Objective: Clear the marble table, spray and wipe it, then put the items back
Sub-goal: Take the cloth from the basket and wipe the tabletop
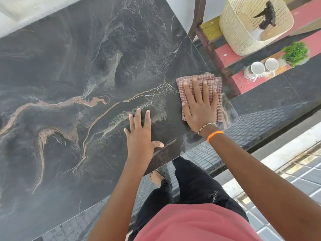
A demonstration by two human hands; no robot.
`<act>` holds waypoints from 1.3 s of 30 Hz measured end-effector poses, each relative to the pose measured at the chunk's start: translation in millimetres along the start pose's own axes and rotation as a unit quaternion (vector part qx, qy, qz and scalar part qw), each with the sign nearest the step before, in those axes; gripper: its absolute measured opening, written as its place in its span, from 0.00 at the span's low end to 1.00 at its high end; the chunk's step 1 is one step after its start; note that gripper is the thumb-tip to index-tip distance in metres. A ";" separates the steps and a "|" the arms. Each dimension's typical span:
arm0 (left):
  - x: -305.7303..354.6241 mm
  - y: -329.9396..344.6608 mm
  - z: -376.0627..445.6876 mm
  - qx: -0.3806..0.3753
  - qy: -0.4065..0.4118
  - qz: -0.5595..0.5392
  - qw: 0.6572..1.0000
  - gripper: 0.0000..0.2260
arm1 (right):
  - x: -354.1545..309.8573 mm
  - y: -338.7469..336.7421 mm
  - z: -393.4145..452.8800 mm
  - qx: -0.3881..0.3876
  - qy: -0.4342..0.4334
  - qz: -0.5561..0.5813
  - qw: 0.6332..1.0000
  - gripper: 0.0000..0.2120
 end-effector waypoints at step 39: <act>-102.4 65.3 -173.0 0.115 -0.130 -0.055 0.983 0.47 | -160.0 116.8 -152.4 -0.099 -0.201 -0.028 0.974 0.29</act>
Point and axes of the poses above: each hand's wrist, its own z-axis towards the middle knuckle, its own y-axis out of the palm, x = y × z, the point moved 9 cm from there along z, towards the middle knuckle, and after that the axes turned 15 degrees about z, right-handed, at the moved point
